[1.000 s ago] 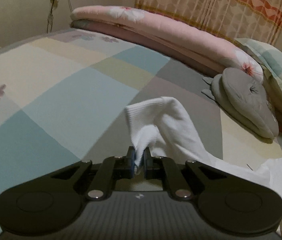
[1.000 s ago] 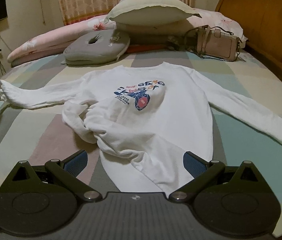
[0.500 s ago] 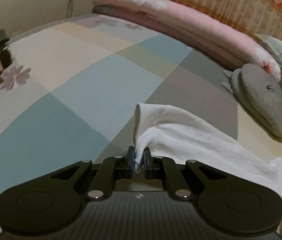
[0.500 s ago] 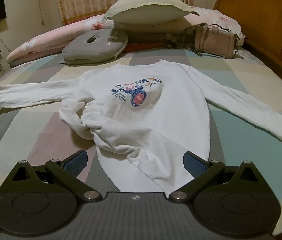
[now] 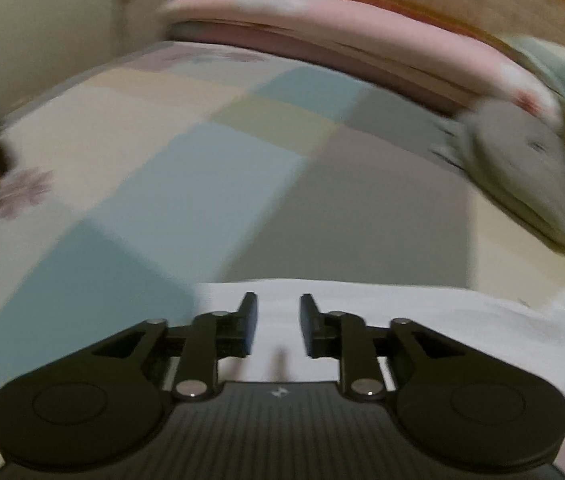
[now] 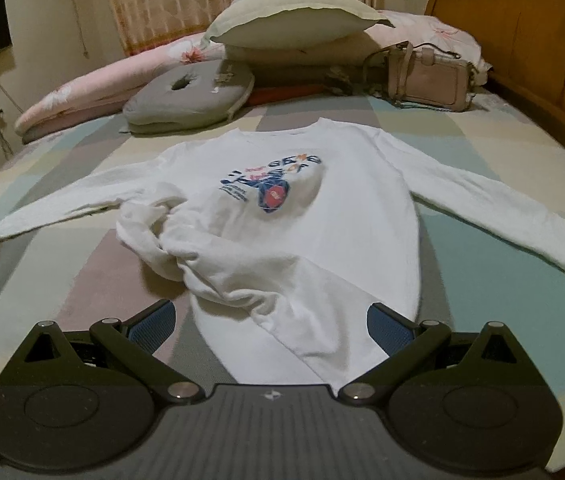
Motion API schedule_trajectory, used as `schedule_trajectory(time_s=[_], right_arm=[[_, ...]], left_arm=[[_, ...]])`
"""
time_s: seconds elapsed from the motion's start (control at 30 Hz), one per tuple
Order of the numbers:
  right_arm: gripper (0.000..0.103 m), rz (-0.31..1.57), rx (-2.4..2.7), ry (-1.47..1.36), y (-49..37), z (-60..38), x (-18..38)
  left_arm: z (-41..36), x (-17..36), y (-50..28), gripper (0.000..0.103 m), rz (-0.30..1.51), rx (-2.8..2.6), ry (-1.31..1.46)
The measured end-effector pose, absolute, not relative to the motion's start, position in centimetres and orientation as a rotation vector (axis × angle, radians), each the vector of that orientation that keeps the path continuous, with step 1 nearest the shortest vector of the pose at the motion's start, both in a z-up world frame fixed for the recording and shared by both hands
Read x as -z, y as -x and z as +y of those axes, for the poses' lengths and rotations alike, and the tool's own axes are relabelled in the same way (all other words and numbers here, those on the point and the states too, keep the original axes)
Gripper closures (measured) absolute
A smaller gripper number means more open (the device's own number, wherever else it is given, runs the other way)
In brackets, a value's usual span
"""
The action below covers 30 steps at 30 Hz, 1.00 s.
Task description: Fold clothes
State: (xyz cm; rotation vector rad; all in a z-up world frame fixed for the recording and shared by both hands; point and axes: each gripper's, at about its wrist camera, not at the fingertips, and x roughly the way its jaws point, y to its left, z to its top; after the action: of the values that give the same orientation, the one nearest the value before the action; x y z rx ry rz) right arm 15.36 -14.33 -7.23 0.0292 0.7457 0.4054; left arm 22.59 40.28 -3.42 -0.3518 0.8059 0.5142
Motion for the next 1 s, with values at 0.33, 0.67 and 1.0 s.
schedule_trajectory(time_s=[0.33,0.67,1.0], right_arm=[[0.000,0.726,-0.423,-0.001,-16.1,-14.2,6.7],[0.000,0.660,-0.404,-0.010,-17.1,-15.3,6.7],[0.000,0.663,-0.405,0.004,-17.7,-14.9,8.0]], left_arm=[[26.8,5.0,-36.1,0.079,0.817,-0.099,0.147],[22.7,9.0,-41.7,0.082,0.856,0.104,0.100],[20.2,10.3,-41.1,0.102,0.874,0.118,-0.086]])
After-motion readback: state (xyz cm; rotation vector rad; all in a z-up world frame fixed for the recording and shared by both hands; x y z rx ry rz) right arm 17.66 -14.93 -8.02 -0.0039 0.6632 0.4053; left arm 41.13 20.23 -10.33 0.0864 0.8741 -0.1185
